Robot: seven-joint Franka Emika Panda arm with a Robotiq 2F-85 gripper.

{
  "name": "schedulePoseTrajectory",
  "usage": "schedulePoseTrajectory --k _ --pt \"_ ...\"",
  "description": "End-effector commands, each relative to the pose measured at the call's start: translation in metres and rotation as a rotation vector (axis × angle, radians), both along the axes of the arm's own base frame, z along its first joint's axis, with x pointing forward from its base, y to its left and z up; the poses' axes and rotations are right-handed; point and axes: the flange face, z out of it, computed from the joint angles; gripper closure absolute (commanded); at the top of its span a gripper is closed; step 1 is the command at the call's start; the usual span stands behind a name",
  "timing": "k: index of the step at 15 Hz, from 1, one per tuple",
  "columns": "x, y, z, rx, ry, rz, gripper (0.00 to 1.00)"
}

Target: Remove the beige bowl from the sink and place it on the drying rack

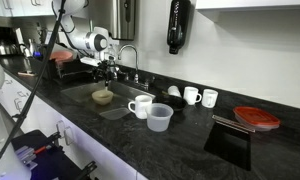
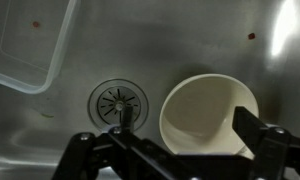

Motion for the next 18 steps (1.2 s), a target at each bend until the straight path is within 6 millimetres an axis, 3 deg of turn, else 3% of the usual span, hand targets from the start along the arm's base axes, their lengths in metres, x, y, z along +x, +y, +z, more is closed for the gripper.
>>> schedulePoseTrajectory --k 1,3,7,13,18 --pt "0.002 -0.001 0.001 -0.002 -0.007 -0.012 0.00" --pt "0.008 -0.006 -0.009 0.023 -0.006 -0.040 0.00" --pt "0.023 -0.018 -0.048 0.060 -0.001 -0.065 0.00" --pt "0.040 -0.018 -0.094 0.091 0.050 -0.076 0.00" --pt "0.040 -0.014 -0.128 0.072 0.097 -0.050 0.00"
